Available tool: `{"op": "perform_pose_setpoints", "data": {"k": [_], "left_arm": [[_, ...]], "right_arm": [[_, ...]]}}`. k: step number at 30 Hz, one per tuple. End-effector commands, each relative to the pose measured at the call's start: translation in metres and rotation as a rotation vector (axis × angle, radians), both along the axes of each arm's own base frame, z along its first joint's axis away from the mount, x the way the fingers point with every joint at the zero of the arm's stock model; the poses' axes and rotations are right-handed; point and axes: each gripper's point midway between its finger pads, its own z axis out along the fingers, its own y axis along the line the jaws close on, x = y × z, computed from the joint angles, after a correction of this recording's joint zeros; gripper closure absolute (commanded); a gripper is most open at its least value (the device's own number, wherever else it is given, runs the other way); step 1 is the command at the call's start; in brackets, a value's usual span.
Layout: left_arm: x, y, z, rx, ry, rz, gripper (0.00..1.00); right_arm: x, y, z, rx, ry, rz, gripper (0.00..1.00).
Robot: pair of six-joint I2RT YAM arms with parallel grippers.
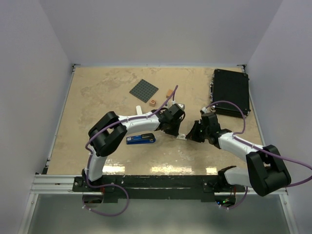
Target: Load the staples into the stapler
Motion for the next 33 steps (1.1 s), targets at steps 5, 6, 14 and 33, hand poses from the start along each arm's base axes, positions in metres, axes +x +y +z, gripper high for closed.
{"op": "perform_pose_setpoints", "data": {"k": [5,6,14,33], "left_arm": [[0.003,0.0,0.0,0.039,-0.022,-0.012,0.8],[0.004,0.001,0.001,0.042,-0.025,-0.011,0.8],[0.003,0.011,0.0,0.072,-0.032,0.003,0.84],[-0.001,0.019,-0.004,0.08,-0.016,0.018,0.85]], "right_arm": [[0.015,-0.001,0.009,-0.011,-0.044,-0.014,1.0],[0.015,-0.001,0.009,-0.011,-0.045,-0.016,1.0],[0.014,-0.001,0.009,-0.012,-0.041,-0.014,1.0],[0.011,-0.002,0.008,-0.014,-0.039,-0.009,1.0]]}}
